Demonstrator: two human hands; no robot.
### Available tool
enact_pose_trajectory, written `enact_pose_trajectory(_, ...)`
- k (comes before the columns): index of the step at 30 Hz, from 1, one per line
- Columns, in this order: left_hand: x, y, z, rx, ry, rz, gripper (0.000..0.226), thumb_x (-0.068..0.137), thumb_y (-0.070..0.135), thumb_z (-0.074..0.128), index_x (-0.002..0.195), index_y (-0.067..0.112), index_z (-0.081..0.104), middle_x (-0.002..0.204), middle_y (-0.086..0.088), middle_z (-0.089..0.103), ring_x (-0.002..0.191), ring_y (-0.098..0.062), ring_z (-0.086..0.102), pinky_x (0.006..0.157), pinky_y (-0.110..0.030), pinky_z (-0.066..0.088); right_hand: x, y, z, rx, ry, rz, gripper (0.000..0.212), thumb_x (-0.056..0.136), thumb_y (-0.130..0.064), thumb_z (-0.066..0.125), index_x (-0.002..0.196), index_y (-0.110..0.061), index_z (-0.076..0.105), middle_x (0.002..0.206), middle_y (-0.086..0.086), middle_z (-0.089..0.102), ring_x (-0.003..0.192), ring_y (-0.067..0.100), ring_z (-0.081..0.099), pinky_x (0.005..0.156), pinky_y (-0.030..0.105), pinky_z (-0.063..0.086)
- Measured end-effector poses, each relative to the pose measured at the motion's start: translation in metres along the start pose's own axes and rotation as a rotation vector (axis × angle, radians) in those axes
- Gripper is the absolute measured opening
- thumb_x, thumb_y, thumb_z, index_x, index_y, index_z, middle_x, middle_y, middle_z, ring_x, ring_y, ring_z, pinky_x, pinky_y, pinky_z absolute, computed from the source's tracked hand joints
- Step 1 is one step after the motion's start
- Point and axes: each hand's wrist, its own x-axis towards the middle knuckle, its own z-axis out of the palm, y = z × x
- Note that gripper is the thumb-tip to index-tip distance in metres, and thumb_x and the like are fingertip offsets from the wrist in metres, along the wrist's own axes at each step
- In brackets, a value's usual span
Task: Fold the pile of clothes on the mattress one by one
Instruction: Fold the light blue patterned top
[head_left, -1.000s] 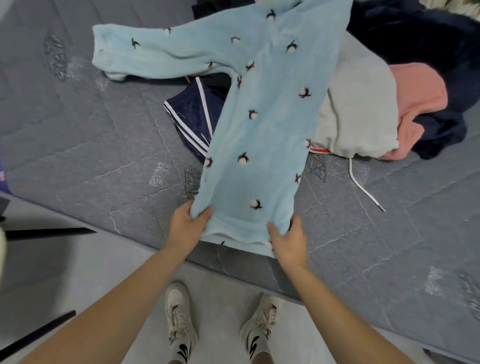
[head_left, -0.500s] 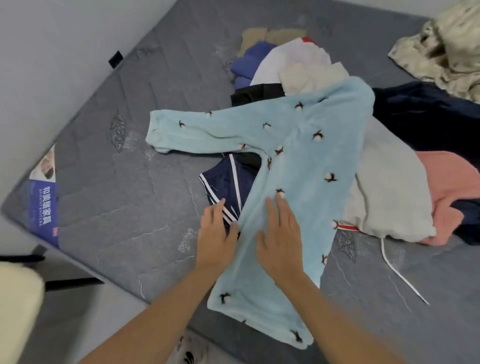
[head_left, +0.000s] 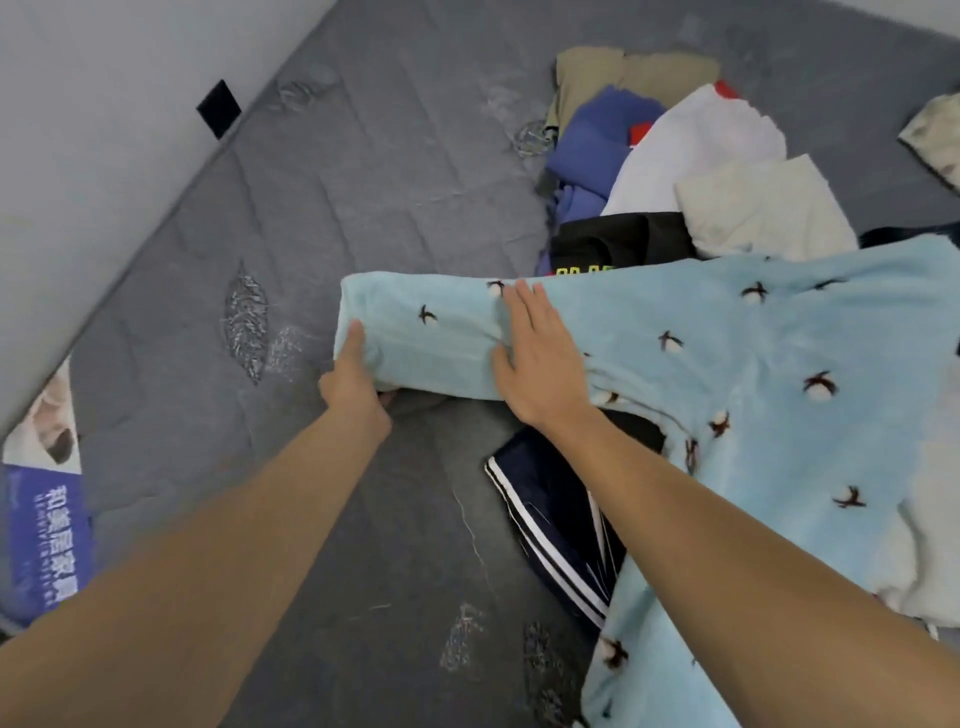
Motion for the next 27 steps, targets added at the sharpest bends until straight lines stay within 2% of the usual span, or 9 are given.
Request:
enact_pose_trajectory(7, 0.030, 0.029, 0.009, 0.228, -0.288, -0.112, 0.057, 0.080, 0.023, 0.088, 0.131, 0.015, 0.064, 0.122, -0.008, 0.074, 0.105, -0.029, 0.074, 0.079, -0.045, 0.064, 0.023, 0.013, 0.027, 0.152, -0.135, 0.208, 0.071, 0.104, -0.036, 0.053, 0.165, -0.016, 0.022, 0.173, 0.002, 0.018, 0.160, 0.021, 0.008, 0.130, 0.038, 0.005)
enact_pose_trajectory(9, 0.017, 0.031, 0.023, 0.368, -0.221, 0.069, 0.045, 0.083, 0.019, 0.083, 0.124, 0.015, 0.065, 0.114, -0.005, 0.074, 0.102, -0.025, 0.072, 0.086, -0.046, 0.063, 0.029, 0.008, 0.021, 0.320, -0.177, 0.310, 0.070, 0.102, -0.040, 0.059, 0.162, -0.018, 0.032, 0.171, 0.002, 0.024, 0.159, 0.018, 0.012, 0.130, 0.038, 0.006)
enact_pose_trajectory(12, -0.028, 0.027, 0.046, 0.522, -0.215, 0.530, 0.032, 0.082, 0.012, 0.076, 0.109, 0.019, 0.060, 0.098, 0.002, 0.067, 0.087, -0.013, 0.066, 0.078, -0.034, 0.057, 0.030, -0.017, -0.014, 1.087, -0.044, 0.570, 0.051, 0.094, -0.046, 0.066, 0.139, -0.022, 0.062, 0.149, -0.002, 0.058, 0.140, 0.012, 0.051, 0.119, 0.037, 0.037)
enact_pose_trajectory(14, -0.061, 0.015, 0.059, 0.565, -0.410, 0.693, 0.035, 0.081, 0.010, 0.079, 0.109, 0.020, 0.059, 0.097, 0.005, 0.067, 0.083, -0.008, 0.065, 0.075, -0.026, 0.055, 0.026, -0.030, -0.038, 1.496, 0.006, 0.621, 0.041, 0.096, -0.052, 0.062, 0.124, -0.022, 0.067, 0.132, 0.000, 0.068, 0.123, 0.017, 0.065, 0.104, 0.037, 0.050)
enact_pose_trajectory(16, -0.084, -0.003, 0.067, 0.673, -0.651, 0.748, 0.048, 0.080, 0.010, 0.083, 0.121, 0.020, 0.060, 0.110, 0.004, 0.066, 0.089, 0.001, 0.063, 0.079, -0.015, 0.051, 0.020, -0.034, -0.052, 1.638, 0.026, 0.588, 0.056, 0.093, -0.058, 0.064, 0.127, -0.014, 0.066, 0.124, 0.011, 0.072, 0.113, 0.025, 0.071, 0.093, 0.039, 0.057)
enact_pose_trajectory(19, -0.094, -0.025, 0.074, 0.793, -0.895, 0.673, 0.042, 0.083, 0.020, 0.073, 0.124, 0.016, 0.064, 0.114, -0.003, 0.060, 0.091, -0.001, 0.057, 0.083, -0.016, 0.045, 0.011, -0.023, -0.064, 1.369, 0.169, 0.663, 0.048, 0.086, -0.042, 0.081, 0.118, -0.011, 0.064, 0.099, 0.008, 0.074, 0.091, 0.022, 0.075, 0.076, 0.035, 0.059)
enact_pose_trajectory(22, -0.085, -0.035, 0.077, 0.750, -0.935, 0.530, 0.028, 0.091, 0.010, 0.060, 0.116, 0.006, 0.071, 0.108, -0.002, 0.065, 0.093, -0.005, 0.057, 0.086, -0.016, 0.045, 0.004, 0.010, -0.071, 0.793, 0.250, 0.654, 0.057, 0.084, -0.014, 0.080, 0.134, -0.015, 0.053, 0.111, 0.002, 0.064, 0.105, 0.022, 0.066, 0.088, 0.027, 0.050)
enact_pose_trajectory(25, -0.082, -0.045, 0.082, 0.897, -0.890, 0.555, 0.038, 0.095, -0.010, 0.051, 0.116, 0.012, 0.073, 0.103, 0.007, 0.069, 0.094, 0.004, 0.061, 0.085, -0.010, 0.045, -0.005, 0.037, -0.076, 0.296, 0.355, 0.365, 0.074, 0.083, 0.004, 0.058, 0.152, -0.012, 0.041, 0.138, 0.009, 0.049, 0.126, 0.026, 0.050, 0.102, 0.029, 0.043)
enact_pose_trajectory(27, -0.079, -0.051, 0.085, 0.833, -0.842, 0.498, 0.043, 0.090, -0.020, 0.046, 0.114, 0.005, 0.072, 0.105, -0.002, 0.074, 0.097, -0.003, 0.067, 0.084, -0.015, 0.052, -0.004, 0.041, -0.079, 0.024, 0.382, 0.115, 0.069, 0.081, -0.002, 0.044, 0.149, -0.009, 0.047, 0.147, 0.015, 0.046, 0.133, 0.033, 0.046, 0.109, 0.039, 0.043)
